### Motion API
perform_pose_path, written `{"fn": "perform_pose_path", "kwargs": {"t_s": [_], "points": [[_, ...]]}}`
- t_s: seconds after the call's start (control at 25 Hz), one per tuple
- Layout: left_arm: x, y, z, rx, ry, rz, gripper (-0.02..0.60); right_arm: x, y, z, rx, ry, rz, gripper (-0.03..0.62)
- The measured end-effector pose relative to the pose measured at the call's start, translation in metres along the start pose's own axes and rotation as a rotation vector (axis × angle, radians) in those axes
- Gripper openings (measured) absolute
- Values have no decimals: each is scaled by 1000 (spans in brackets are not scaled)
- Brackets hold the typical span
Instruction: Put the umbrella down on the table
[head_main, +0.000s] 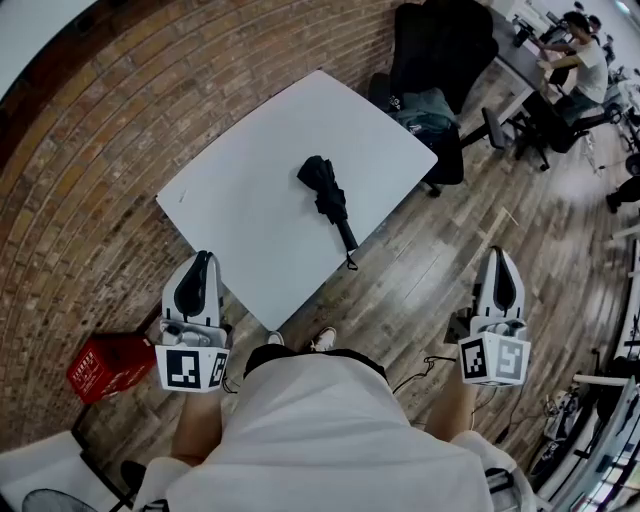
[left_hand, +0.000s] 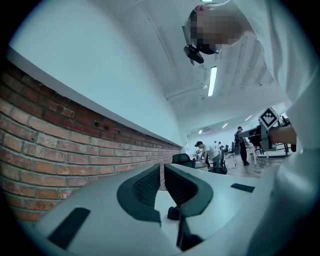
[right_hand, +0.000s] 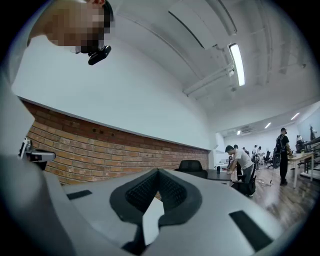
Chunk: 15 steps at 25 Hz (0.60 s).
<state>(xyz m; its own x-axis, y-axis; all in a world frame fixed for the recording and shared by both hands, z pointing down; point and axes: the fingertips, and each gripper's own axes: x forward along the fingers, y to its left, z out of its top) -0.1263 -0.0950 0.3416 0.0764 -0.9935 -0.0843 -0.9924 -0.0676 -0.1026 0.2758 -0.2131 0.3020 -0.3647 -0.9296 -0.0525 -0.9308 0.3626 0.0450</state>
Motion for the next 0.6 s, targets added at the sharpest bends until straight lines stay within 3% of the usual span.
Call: {"fn": "perform_pose_path", "kwargs": {"t_s": [0.6], "points": [[-1,-4,-4,21,29,39,46,20,10,-20,31,26,79,18]]}}
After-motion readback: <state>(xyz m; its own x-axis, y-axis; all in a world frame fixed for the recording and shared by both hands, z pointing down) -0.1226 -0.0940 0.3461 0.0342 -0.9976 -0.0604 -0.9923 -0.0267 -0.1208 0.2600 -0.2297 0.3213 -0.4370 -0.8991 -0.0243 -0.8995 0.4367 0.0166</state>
